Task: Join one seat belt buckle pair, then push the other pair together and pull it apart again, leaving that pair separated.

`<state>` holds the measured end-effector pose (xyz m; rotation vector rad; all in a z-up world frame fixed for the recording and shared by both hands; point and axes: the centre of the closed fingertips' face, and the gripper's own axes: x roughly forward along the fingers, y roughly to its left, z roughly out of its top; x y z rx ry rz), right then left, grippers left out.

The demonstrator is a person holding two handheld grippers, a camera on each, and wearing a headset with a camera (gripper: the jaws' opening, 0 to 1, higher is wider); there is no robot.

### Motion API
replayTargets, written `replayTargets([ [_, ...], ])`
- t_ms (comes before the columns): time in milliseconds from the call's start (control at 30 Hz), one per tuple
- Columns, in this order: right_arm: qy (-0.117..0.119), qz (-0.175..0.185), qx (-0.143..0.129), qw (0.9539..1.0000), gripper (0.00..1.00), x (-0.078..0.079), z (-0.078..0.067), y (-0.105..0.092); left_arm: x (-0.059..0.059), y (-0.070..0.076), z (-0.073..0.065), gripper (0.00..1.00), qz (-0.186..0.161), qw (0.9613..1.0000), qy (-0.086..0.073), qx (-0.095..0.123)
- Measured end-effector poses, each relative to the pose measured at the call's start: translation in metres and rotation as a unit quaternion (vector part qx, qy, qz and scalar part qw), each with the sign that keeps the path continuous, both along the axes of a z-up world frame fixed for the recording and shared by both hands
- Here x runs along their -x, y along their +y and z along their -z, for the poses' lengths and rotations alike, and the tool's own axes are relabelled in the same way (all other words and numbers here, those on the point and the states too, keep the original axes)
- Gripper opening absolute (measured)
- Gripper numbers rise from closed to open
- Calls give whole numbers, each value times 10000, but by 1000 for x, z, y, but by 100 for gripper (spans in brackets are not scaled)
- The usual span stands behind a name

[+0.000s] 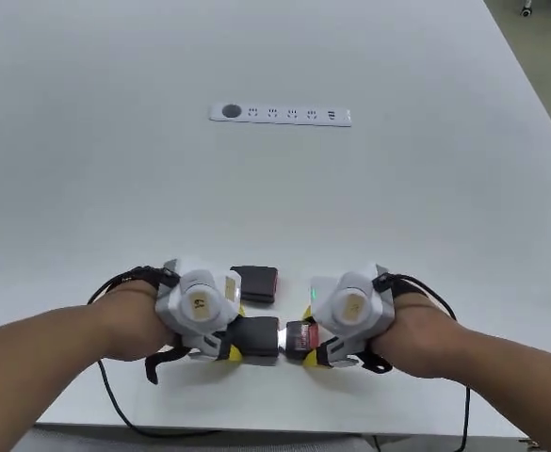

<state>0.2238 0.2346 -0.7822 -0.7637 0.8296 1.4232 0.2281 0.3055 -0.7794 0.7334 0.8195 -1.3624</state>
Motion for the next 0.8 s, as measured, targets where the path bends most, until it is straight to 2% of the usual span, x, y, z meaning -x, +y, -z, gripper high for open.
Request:
replayTargets([
  [67, -7, 37, -18, 10000, 32, 1, -1, -1, 0, 0, -1, 32, -33, 10000, 18, 22],
  [133, 39, 119, -74, 9999, 32, -1, 0, -1, -1, 1, 0, 32, -133, 9998, 129, 41],
  [200, -2, 133, -50, 9999, 32, -1, -1, 0, -1, 1, 0, 32, -112, 9998, 129, 35],
  [400, -56, 234, 60, 9997, 32, -4, 0, 0, 1, -1, -2, 33, -48, 9997, 145, -200],
  [533, -154, 125, 147, 9997, 33, -4, 1, 1, 3, 2, -2, 34, 157, 9993, 66, -340],
  [600, -93, 180, 124, 9997, 35, -3, 0, 3, 7, 3, -3, 38, 182, 9991, 147, -345],
  [633, -103, 168, 93, 9998, 35, -3, -3, 3, 9, 4, -4, 40, 213, 9989, 193, -362],
  [800, -79, 195, -129, 9997, 35, -3, -27, 7, 2, 4, -22, 43, -10, 9997, 20, -226],
])
